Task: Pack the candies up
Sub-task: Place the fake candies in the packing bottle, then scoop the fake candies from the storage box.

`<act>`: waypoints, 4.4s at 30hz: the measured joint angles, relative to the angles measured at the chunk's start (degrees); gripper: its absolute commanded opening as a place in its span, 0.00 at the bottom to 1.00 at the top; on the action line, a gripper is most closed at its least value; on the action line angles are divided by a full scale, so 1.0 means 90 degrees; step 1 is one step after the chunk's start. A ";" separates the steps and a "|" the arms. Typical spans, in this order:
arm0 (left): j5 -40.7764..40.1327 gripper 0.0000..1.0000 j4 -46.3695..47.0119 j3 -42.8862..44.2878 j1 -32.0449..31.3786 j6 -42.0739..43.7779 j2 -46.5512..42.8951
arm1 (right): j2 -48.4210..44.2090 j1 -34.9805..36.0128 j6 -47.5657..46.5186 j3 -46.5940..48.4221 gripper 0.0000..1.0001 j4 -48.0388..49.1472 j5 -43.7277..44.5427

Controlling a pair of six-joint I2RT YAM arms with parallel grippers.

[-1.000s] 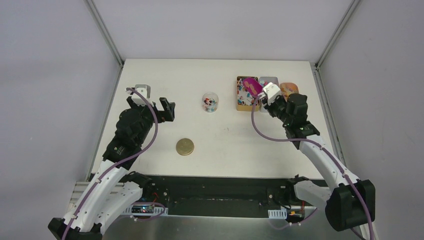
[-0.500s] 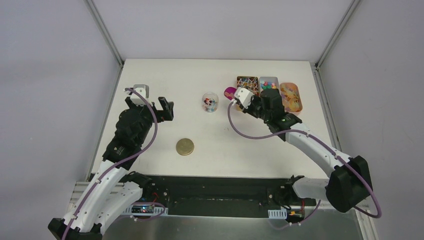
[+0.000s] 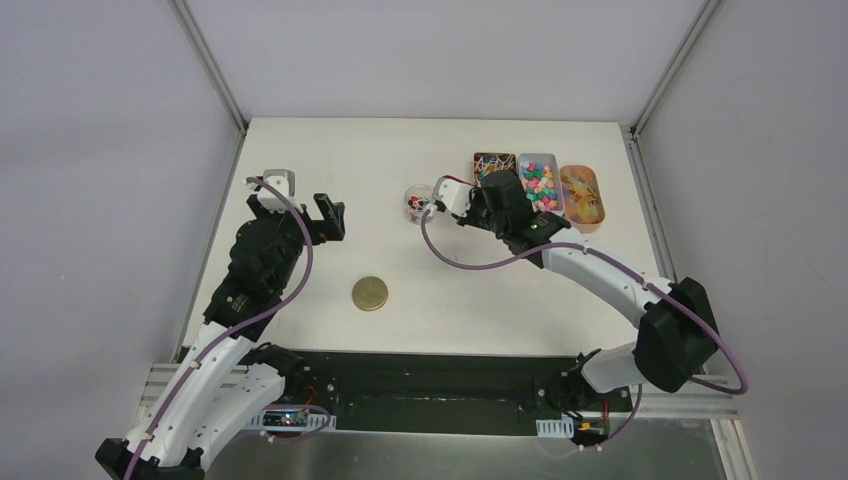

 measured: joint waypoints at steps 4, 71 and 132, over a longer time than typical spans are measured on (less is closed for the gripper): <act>0.0000 0.99 0.0000 0.0000 0.0000 0.0000 0.0000 | 0.0236 0.0199 -0.0151 0.0187 0.00 -0.0129 0.0204; -0.0005 0.99 -0.0002 0.0000 0.0000 0.0002 -0.0083 | -0.0221 -0.0398 -0.0270 0.0848 0.00 -0.1149 0.1819; 0.0015 0.99 -0.0002 -0.0002 0.0000 0.0002 -0.0083 | 0.1263 -0.3985 0.3121 0.1151 0.00 -0.2931 0.1001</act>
